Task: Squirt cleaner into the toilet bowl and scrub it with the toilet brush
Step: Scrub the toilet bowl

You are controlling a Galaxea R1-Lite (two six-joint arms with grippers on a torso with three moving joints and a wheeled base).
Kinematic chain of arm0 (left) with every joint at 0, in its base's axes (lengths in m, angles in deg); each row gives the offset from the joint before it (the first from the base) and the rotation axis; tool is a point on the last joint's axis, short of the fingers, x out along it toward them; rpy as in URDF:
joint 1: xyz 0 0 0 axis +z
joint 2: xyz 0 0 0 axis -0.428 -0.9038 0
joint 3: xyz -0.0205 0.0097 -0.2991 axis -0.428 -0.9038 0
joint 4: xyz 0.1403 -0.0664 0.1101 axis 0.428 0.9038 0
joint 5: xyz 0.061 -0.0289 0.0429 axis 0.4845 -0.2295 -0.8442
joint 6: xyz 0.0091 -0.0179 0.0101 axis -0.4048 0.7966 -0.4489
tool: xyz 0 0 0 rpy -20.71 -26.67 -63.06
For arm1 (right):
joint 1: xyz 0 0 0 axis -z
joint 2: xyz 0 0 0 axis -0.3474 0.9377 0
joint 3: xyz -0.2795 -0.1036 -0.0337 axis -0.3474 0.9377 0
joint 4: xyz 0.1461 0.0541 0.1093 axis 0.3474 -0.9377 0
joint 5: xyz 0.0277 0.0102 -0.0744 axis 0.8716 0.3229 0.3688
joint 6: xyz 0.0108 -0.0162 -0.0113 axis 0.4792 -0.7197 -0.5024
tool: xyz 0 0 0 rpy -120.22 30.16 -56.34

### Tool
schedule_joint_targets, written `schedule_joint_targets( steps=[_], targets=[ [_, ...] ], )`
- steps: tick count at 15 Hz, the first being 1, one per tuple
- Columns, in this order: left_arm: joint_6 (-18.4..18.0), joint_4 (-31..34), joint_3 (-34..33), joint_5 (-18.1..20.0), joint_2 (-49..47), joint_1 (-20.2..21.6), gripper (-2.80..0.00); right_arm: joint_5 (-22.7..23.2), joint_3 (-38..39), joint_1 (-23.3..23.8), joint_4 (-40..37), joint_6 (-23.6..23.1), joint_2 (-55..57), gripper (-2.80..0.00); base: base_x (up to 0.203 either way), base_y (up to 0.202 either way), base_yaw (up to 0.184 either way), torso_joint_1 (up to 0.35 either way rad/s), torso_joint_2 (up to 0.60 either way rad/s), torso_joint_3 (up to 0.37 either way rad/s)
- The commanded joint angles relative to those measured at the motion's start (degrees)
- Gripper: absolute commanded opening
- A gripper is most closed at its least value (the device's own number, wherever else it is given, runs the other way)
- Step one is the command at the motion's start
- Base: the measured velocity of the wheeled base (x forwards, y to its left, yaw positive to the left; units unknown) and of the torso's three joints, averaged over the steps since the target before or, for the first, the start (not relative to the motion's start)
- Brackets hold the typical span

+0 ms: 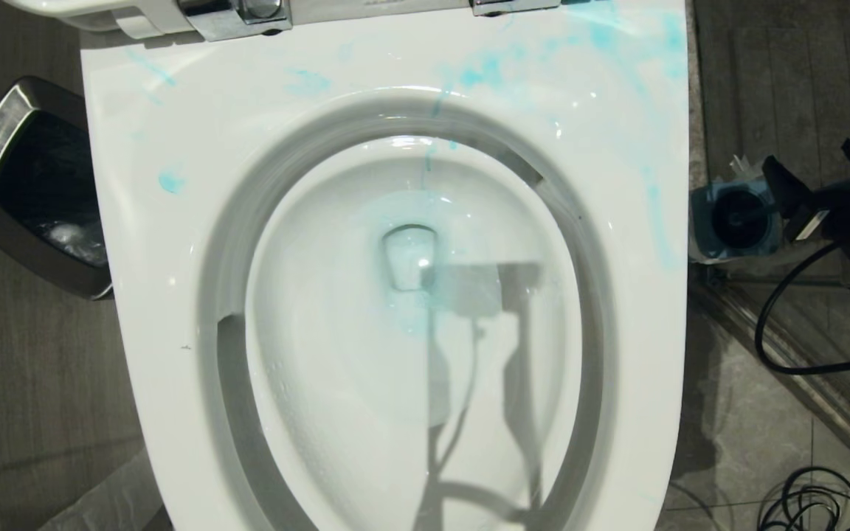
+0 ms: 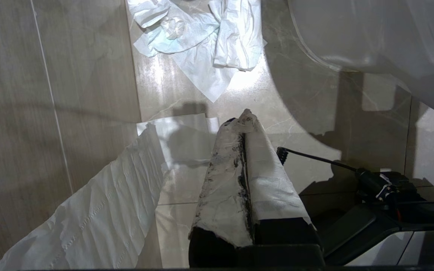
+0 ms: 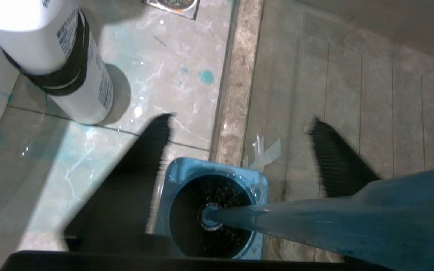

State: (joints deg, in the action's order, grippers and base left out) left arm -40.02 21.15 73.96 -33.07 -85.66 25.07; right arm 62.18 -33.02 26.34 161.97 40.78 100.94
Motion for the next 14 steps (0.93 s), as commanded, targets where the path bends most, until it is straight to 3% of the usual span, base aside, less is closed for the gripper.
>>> schedule_joint_targets(
  steps=[1,8,14],
  targets=[
    [-0.02,0.0,0.0,-0.02,-0.09,0.0,-2.8,0.02,-0.51,0.02,0.91,-0.6,0.26,-2.8,0.0,0.0,0.0,0.0,0.0,0.0],
    [-0.02,0.0,0.0,0.01,-0.09,0.0,-2.8,-0.18,-0.51,-0.03,3.74,-1.12,-0.27,-2.8,0.0,0.0,0.0,0.0,0.0,0.0],
    [-0.02,0.0,0.0,-0.07,-0.09,0.0,-2.8,-3.48,-1.0,-0.03,2.5,-0.57,-3.81,-2.8,0.0,0.0,0.0,0.0,0.0,0.0]
  ],
)
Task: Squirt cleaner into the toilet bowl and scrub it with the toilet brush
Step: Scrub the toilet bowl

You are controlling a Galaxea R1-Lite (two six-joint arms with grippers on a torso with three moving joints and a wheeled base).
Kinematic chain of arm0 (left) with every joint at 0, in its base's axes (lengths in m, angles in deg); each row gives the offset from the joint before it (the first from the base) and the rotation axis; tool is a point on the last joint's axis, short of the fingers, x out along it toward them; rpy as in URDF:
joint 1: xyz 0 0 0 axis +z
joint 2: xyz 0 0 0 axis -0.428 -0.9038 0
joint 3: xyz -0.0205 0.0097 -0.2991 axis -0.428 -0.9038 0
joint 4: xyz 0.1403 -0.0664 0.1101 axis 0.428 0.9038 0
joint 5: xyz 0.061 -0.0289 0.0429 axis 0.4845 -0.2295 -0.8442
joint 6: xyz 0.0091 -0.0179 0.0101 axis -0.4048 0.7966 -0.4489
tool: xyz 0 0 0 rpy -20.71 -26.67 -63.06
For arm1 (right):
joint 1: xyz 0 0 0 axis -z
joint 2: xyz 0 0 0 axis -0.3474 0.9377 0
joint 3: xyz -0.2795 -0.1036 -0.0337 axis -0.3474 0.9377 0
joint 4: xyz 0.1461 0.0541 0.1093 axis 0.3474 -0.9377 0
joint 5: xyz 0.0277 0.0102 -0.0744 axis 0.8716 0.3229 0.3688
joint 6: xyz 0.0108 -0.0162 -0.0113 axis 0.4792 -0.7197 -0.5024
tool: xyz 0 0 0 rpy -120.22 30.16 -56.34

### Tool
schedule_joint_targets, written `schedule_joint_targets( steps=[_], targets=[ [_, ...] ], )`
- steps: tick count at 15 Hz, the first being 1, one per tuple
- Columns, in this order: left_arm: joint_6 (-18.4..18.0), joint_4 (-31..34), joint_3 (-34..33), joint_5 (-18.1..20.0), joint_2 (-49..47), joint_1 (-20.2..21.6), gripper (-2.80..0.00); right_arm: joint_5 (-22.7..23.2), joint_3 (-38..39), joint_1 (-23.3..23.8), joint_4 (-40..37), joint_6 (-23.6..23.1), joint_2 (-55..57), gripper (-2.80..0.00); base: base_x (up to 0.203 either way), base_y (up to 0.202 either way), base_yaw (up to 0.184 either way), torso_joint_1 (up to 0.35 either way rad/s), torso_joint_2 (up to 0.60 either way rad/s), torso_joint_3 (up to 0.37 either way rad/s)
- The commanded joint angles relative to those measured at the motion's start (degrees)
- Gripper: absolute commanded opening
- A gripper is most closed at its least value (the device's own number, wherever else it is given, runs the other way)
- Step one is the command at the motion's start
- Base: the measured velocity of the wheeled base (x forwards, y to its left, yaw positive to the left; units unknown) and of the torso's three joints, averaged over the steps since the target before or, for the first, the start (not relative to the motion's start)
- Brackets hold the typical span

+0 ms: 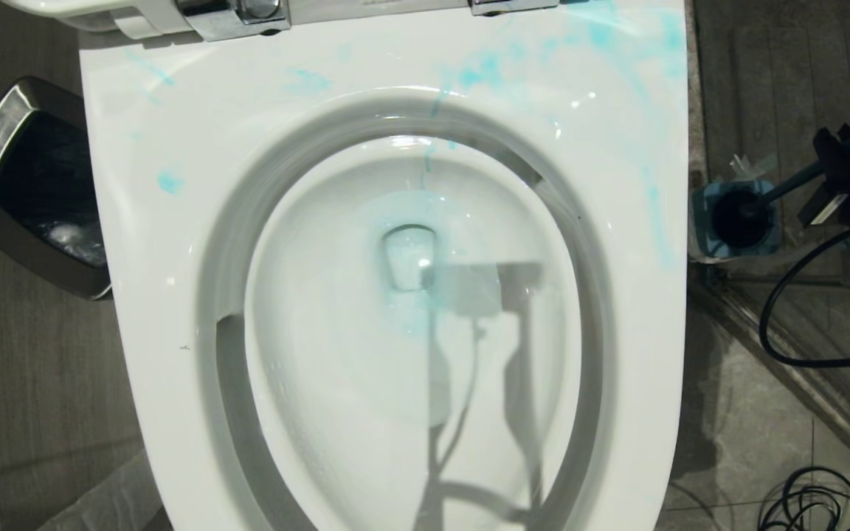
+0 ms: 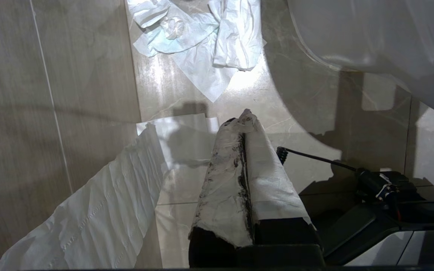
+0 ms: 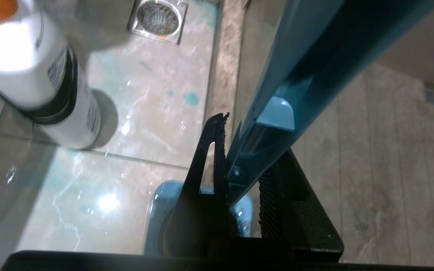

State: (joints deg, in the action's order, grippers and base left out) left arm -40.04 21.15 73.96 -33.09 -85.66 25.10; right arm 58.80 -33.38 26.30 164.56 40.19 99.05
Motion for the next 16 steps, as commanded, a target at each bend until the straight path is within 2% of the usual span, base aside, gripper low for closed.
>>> schedule_joint_targets(
  steps=[1,6,10,16],
  targets=[
    [0.01,0.0,0.0,0.04,-0.09,-0.02,-2.8,-0.01,-1.93,-0.02,-2.91,0.16,-3.33,-2.8,0.0,0.0,0.0,0.0,0.0,0.0],
    [0.01,0.0,0.0,0.04,-0.09,-0.02,-2.8,0.88,-11.09,-2.55,-26.74,2.98,-13.4,-2.8,0.0,0.0,0.0,0.0,0.0,0.0],
    [0.01,0.0,0.0,0.01,-0.09,-0.02,-2.8,1.22,-20.37,-5.19,-39.71,3.62,-16.63,-2.8,0.0,0.0,0.0,0.0,0.0,0.0],
    [0.01,0.0,0.0,-0.04,-0.09,-0.02,-2.8,4.32,-25.36,-6.32,-58.45,5.48,-25.77,-2.8,0.0,0.0,0.0,0.0,0.0,0.0]
  ],
)
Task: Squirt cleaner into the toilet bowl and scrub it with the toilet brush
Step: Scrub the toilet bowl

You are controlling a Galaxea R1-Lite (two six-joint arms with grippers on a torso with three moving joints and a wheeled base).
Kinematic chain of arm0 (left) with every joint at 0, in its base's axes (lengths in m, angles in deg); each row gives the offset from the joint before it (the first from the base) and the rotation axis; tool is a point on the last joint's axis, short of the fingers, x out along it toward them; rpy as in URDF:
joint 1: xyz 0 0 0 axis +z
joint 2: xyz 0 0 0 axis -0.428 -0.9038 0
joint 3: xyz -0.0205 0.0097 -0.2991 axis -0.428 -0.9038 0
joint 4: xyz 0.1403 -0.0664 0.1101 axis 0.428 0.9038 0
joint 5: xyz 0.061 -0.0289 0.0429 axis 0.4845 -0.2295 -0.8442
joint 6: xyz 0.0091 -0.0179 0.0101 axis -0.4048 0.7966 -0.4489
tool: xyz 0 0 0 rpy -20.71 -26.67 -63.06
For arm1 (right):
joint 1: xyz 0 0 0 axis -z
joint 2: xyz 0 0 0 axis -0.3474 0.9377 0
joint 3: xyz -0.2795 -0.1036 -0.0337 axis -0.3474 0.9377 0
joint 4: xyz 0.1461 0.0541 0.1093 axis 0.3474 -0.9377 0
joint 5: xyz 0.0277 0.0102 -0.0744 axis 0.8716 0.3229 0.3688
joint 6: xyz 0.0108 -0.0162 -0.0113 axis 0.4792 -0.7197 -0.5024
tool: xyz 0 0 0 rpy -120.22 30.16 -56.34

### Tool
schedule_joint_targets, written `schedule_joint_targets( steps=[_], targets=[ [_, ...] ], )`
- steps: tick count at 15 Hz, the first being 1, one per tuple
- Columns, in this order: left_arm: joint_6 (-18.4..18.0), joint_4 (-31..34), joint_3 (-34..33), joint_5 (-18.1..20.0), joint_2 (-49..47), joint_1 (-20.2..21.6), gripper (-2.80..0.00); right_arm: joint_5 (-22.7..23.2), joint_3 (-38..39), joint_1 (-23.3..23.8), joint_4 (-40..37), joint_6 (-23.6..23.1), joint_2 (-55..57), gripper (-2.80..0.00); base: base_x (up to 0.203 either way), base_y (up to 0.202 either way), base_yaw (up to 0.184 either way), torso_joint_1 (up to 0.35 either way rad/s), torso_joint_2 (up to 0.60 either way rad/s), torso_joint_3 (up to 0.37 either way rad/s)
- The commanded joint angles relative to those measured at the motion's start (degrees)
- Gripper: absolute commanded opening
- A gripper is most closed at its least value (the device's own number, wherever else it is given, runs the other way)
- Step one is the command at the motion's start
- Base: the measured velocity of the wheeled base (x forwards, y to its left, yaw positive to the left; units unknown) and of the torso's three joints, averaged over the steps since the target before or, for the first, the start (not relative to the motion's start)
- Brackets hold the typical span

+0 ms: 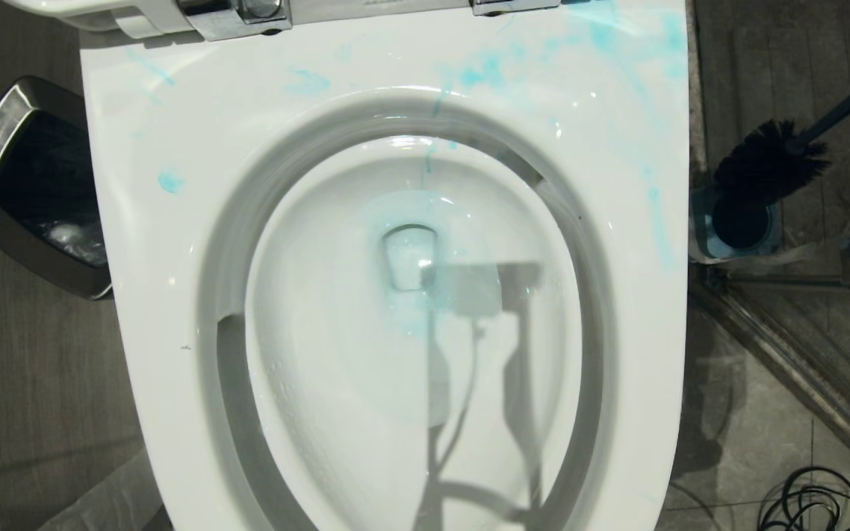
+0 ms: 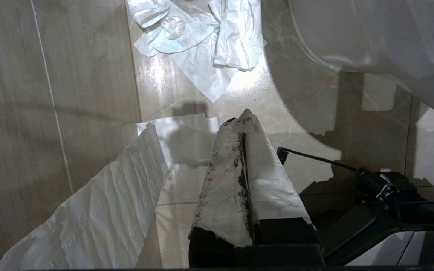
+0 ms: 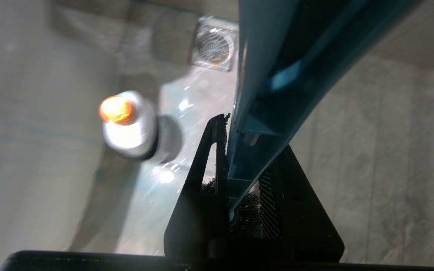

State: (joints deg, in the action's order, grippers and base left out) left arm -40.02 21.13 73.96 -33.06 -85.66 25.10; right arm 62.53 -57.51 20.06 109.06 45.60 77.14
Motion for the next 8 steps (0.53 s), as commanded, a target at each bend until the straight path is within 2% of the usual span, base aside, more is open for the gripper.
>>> schedule_joint_targets(
  steps=[1,4,8],
  targets=[
    [-0.02,0.02,0.0,-0.01,-0.09,-0.02,-2.8,1.04,-2.5,-0.08,-4.92,0.18,-4.76,-2.8,0.0,0.0,0.0,0.0,0.0,0.0],
    [-0.02,0.02,0.0,0.01,-0.09,-0.02,-2.8,1.29,-7.35,-0.47,-10.71,1.19,-5.76,-2.8,0.0,0.0,0.0,0.0,0.0,0.0],
    [-0.37,0.02,0.08,0.01,-0.09,-0.02,-2.8,3.3,-15.41,-0.52,-22.37,3.81,-7.49,-2.8,0.0,0.0,0.0,0.0,0.0,0.0]
  ],
)
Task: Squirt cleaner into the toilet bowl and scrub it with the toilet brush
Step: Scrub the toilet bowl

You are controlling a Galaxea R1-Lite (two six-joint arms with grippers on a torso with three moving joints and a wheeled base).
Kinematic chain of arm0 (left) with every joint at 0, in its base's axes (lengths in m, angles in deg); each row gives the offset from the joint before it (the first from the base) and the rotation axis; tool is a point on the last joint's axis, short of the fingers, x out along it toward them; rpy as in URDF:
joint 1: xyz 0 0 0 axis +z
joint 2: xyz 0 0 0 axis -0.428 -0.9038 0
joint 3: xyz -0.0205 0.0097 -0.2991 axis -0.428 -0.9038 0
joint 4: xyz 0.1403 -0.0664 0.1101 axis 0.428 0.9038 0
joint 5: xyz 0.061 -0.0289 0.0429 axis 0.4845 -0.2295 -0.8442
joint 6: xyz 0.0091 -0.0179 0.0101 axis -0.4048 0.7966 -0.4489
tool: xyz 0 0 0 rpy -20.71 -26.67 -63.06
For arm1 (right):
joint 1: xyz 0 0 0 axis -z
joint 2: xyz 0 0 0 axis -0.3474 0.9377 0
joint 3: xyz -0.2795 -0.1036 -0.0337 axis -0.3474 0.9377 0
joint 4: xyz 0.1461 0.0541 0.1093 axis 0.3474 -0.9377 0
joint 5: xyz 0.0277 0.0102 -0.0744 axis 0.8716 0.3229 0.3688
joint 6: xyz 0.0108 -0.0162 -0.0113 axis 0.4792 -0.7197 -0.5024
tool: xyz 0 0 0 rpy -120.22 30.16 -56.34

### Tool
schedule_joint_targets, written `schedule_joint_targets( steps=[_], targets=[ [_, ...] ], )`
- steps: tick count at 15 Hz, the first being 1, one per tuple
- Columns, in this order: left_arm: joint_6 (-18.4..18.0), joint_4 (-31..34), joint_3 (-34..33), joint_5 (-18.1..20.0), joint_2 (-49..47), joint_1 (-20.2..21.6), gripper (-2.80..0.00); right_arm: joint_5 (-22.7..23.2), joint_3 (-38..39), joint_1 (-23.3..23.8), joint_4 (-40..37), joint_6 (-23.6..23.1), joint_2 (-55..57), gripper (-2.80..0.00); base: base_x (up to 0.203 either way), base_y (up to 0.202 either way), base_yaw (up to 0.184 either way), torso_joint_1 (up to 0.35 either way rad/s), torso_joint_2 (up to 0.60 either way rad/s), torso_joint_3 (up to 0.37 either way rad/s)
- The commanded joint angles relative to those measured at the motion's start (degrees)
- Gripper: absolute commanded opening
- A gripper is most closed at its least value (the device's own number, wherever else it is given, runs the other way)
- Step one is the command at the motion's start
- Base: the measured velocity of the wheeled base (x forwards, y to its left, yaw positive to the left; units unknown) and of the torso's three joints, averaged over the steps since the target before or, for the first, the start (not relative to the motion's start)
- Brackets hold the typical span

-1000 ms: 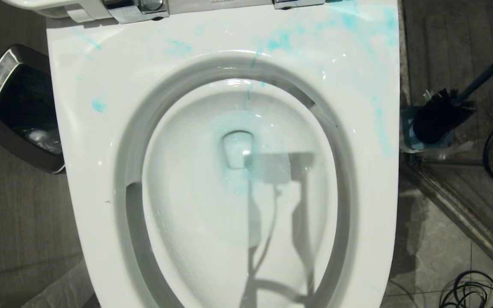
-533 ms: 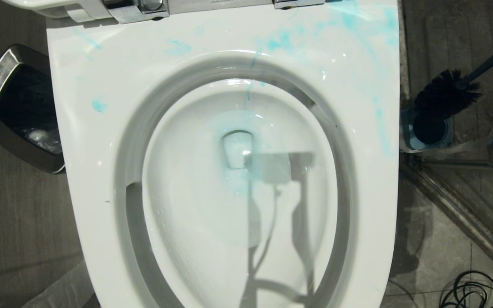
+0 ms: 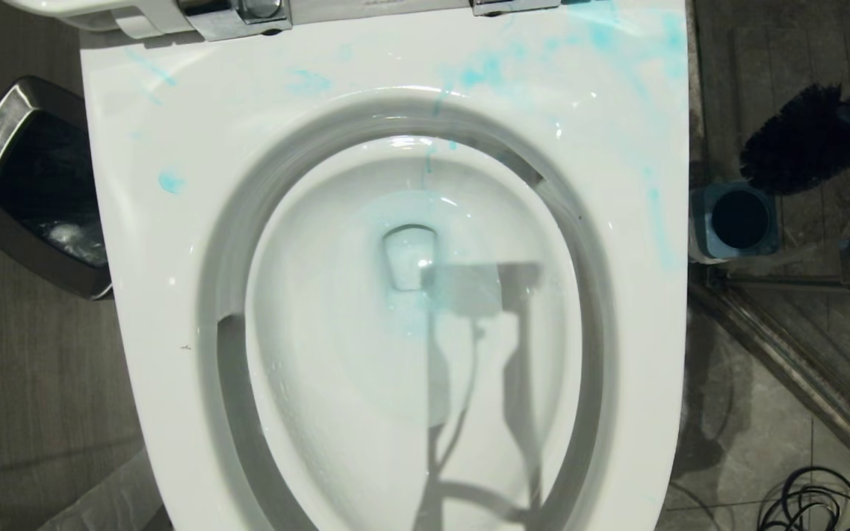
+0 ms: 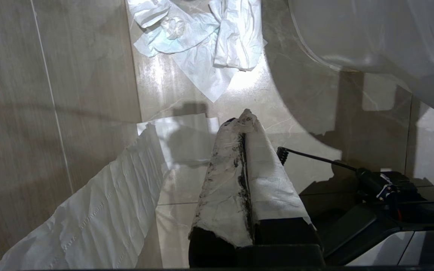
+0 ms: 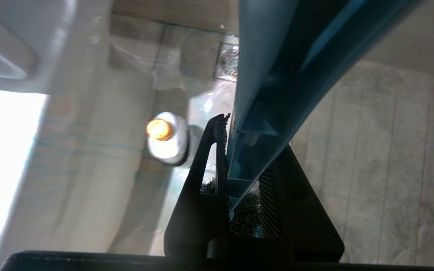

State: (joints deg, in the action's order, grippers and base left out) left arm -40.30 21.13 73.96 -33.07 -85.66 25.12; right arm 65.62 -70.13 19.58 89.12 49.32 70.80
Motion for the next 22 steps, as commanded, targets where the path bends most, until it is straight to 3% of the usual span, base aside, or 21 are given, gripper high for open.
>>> schedule_joint_targets(
  steps=[1,6,10,14,16,19,22],
  targets=[
    [-0.09,0.02,0.08,0.01,-0.09,-0.04,-2.8,0.26,-4.13,-0.05,-3.15,0.15,-1.2,-2.8,0.0,0.0,0.0,0.0,0.0,0.0],
    [0.09,0.02,0.0,0.01,-0.09,-0.04,-2.8,0.29,-7.9,-0.06,-6.14,0.16,-1.5,-2.8,0.0,0.0,0.0,-0.001,0.0,0.082],
    [-0.09,0.02,0.08,0.01,-0.09,-0.04,-2.8,0.19,-10.19,-4.98,-9.23,-0.71,-1.25,-2.8,0.0,0.0,0.0,0.002,0.0,0.191],
    [-0.05,0.02,0.08,0.01,-0.09,-0.04,-2.8,-0.32,-11.19,-5.8,-9.73,-1.36,0.43,-2.8,0.0,0.0,0.0,0.004,0.0,0.204],
    [-0.09,0.02,0.08,0.01,-0.09,-0.04,-2.8,-3.59,-9.71,-6.05,-10.45,-3.14,2.01,-2.8,0.0,0.0,0.0,0.004,0.0,0.197],
    [-0.09,0.02,0.08,0.01,-0.09,-0.04,-2.8,-7.79,-8.78,-14.57,-10.38,-4.41,2.45,-2.8,0.0,0.0,0.0,0.001,0.0,0.199],
    [-0.09,0.02,0.08,0.01,-0.09,-0.04,-2.8,-18.22,-7.83,-29.21,-10.25,-5.35,3.67,-2.8,0.0,0.0,0.0,0.0,0.0,0.199]
  ],
)
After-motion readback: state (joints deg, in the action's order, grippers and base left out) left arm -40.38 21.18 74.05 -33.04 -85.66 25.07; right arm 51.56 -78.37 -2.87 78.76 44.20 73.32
